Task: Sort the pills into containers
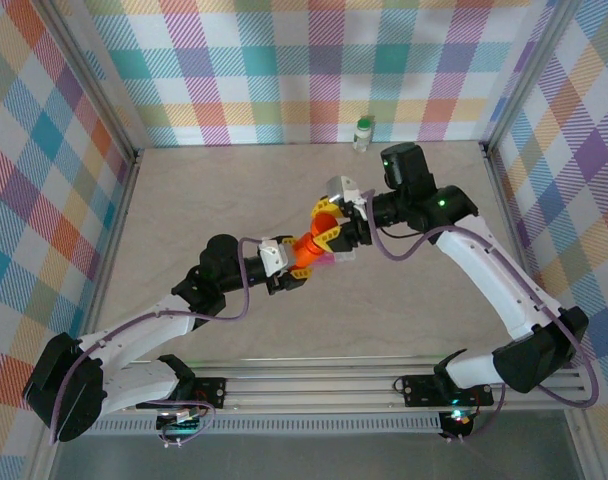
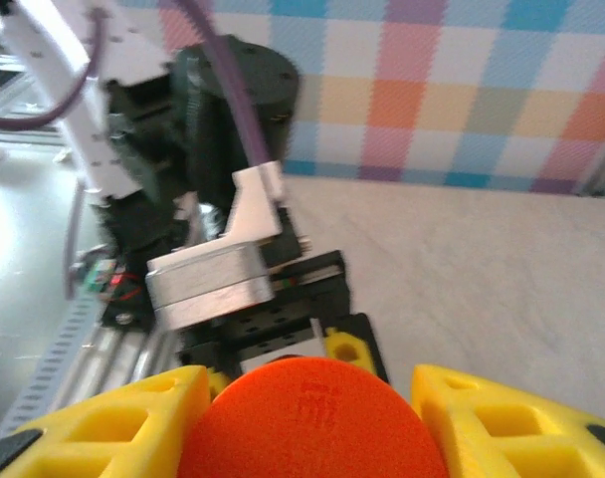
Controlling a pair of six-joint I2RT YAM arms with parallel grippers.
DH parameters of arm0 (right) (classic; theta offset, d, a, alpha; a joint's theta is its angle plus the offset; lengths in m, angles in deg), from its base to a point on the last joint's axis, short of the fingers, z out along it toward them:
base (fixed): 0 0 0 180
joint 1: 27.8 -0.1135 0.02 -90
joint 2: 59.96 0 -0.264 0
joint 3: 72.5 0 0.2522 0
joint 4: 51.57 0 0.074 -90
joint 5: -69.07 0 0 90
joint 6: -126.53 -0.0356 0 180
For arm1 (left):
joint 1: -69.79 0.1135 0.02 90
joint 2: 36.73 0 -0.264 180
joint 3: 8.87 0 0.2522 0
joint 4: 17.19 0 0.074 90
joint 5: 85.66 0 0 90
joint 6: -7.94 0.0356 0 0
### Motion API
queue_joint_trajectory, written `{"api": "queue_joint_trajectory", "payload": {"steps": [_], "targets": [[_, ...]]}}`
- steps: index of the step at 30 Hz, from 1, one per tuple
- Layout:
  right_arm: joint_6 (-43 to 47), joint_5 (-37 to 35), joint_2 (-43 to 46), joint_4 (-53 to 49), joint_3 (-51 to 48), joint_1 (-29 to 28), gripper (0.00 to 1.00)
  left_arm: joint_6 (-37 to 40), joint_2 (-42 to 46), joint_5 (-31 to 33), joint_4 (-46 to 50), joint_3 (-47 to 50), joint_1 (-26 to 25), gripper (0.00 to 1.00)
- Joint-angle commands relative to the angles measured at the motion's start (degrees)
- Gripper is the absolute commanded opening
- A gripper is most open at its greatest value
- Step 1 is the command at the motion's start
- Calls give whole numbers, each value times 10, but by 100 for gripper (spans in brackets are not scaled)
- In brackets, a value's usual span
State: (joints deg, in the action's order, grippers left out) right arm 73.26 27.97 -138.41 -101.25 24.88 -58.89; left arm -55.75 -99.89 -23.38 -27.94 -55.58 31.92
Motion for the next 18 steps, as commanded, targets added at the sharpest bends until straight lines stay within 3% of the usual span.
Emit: {"api": "queue_joint_trajectory", "payload": {"steps": [1,6,18], "targets": [[-164,-112,45,132,-57,2,0,-20,1,104,-8,-2,-10,0],[-342,-288,146,272,-214,1,0,-24,-5,206,3,11,-47,0],[-395,-430,267,407,-454,2,0,-20,-7,288,90,22,-64,0]]}}
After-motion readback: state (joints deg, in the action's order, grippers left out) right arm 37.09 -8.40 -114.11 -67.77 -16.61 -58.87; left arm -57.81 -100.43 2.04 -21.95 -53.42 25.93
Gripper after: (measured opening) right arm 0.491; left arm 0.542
